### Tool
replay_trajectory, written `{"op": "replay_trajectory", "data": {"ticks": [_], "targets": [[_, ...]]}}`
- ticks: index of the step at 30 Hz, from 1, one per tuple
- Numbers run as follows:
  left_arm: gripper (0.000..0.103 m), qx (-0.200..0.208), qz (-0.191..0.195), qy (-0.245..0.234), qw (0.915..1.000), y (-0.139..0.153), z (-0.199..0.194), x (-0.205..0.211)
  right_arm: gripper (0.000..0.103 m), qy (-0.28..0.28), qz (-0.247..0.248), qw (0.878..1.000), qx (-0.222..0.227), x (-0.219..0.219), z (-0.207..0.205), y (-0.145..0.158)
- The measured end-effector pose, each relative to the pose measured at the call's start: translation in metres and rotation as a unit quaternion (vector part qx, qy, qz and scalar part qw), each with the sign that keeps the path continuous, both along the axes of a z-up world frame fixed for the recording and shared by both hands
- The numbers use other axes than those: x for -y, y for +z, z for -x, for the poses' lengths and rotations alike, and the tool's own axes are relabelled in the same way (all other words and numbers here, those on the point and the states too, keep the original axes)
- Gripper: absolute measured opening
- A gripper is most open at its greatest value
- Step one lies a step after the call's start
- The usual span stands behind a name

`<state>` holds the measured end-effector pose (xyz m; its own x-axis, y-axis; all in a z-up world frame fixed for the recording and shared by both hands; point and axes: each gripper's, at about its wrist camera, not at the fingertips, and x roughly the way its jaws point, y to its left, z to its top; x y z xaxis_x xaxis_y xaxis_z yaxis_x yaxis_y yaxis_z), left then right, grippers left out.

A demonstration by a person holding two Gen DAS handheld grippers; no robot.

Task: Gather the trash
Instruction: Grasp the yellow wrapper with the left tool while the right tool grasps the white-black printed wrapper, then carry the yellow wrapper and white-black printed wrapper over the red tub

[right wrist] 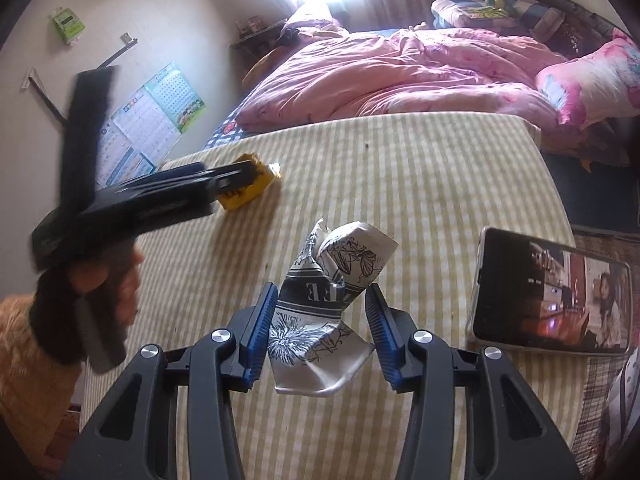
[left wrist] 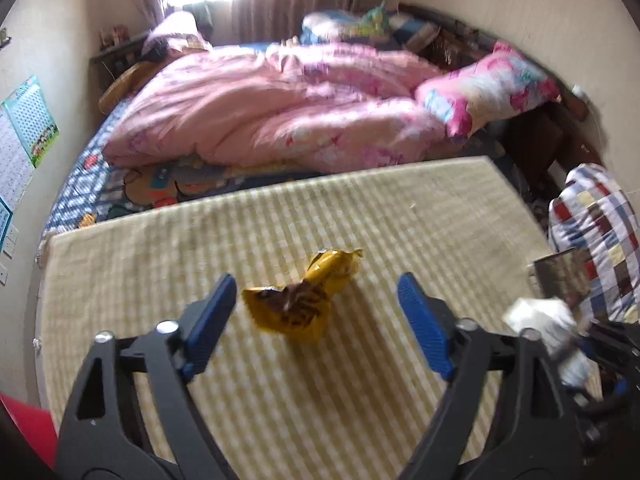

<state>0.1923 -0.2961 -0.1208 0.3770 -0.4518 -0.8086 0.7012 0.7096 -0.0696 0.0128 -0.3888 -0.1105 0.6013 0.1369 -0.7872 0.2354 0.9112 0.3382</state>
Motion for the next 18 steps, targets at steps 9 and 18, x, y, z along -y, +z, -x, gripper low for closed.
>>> {"op": "replay_trajectory", "data": {"ticks": [9, 18], "targets": [[0.036, -0.018, 0.01, 0.003, 0.9998, -0.002, 0.009, -0.016, 0.045, -0.003, -0.005, 1.0, 0.021, 0.003, 0.008, 0.015], [0.035, -0.013, 0.069, 0.062, 0.9956, 0.031, 0.059, -0.084, 0.045, 0.031, -0.002, 0.999, 0.042, -0.033, 0.005, 0.036]]}}
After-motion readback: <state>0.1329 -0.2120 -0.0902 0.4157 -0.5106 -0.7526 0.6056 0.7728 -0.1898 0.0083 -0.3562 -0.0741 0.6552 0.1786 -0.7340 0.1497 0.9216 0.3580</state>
